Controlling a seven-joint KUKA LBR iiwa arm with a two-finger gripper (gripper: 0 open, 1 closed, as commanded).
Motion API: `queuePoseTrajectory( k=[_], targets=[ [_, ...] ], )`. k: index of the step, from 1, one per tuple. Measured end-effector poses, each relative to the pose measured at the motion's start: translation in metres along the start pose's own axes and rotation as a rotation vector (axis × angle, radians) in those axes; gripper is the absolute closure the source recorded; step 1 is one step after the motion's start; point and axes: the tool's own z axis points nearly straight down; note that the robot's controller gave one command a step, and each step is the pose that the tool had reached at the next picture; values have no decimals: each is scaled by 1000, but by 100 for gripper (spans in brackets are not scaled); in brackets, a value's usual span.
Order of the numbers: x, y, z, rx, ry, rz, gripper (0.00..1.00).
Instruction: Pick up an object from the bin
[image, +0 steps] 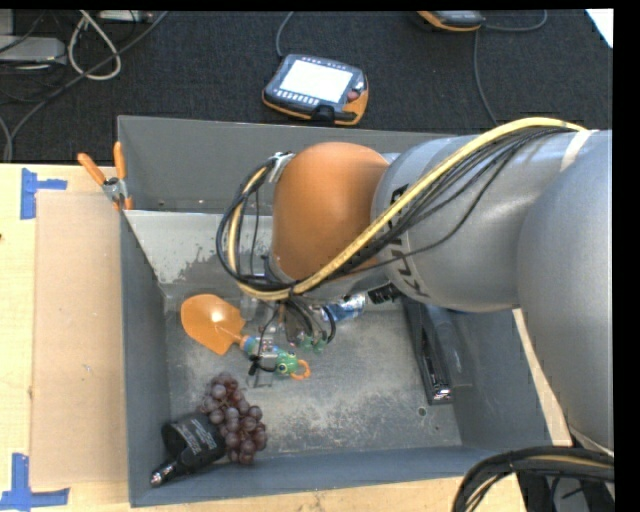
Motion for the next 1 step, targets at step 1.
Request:
queuePoseTrajectory(
  k=[1],
  targets=[
    [0,0,0,0,0,0,0]
  ],
)
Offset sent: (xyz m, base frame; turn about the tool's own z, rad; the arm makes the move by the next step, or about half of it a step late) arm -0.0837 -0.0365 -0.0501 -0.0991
